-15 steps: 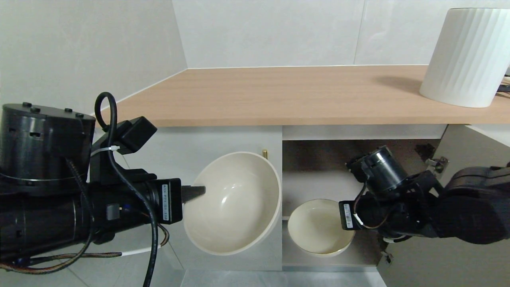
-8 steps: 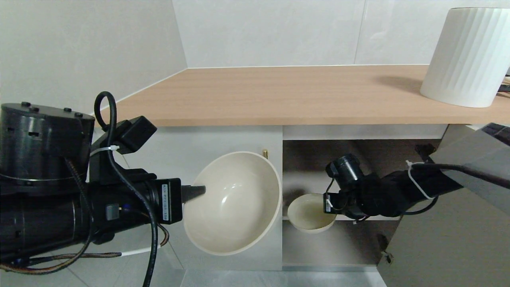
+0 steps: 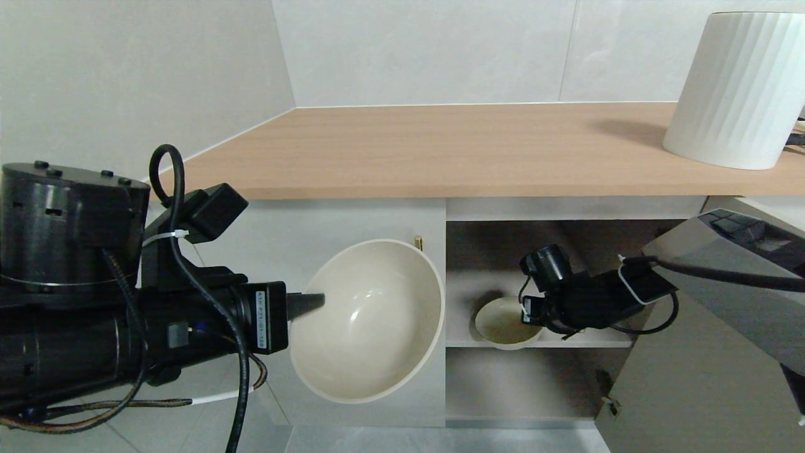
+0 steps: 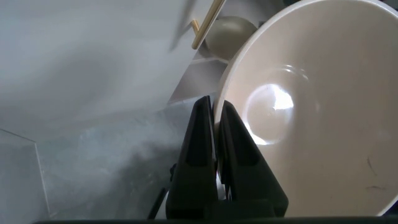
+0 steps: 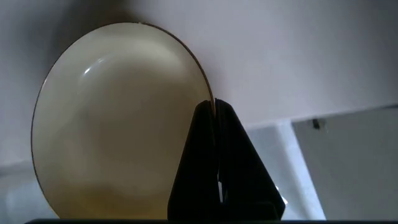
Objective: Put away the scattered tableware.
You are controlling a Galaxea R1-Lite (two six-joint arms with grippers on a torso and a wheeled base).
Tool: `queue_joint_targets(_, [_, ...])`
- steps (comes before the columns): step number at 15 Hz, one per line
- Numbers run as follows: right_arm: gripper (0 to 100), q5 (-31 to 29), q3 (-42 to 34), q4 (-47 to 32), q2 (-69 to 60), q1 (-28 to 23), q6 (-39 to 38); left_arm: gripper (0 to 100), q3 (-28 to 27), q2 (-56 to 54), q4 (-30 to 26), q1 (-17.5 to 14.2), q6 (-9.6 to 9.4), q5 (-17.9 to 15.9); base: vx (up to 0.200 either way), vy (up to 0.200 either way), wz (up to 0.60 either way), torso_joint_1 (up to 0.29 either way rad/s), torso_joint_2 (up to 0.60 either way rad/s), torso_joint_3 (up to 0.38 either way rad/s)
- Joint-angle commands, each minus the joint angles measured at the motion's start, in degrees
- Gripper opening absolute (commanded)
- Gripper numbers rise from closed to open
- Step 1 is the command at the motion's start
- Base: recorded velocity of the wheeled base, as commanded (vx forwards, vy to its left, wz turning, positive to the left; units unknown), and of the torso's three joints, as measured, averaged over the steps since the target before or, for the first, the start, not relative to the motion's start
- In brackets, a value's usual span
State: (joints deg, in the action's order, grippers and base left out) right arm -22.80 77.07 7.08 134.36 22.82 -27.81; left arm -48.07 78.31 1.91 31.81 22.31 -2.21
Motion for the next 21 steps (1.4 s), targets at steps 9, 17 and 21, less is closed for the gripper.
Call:
queue_joint_targets(9, [0, -4.1, 9.1, -0.1, 7.2, -1.9, -2.7, 0, 0.0, 0.1, 0.2, 0.0, 0.02, 0.0, 0.000, 0.000, 0.00, 0.000, 0.00, 0.000])
queue_joint_targets(17, [100, -4.8, 9.9, -0.1, 7.9, -2.4, -2.9, 0, 0.0, 0.0, 0.2, 0.0, 0.02, 0.0, 0.000, 0.000, 0.00, 0.000, 0.00, 0.000])
queue_joint_targets(21, [100, -4.7, 5.9, -0.4, 2.7, -1.8, -4.5, 0, 0.3, 1.1, 0.2, 0.0, -0.07, 0.0, 0.000, 0.000, 0.00, 0.000, 0.00, 0.000])
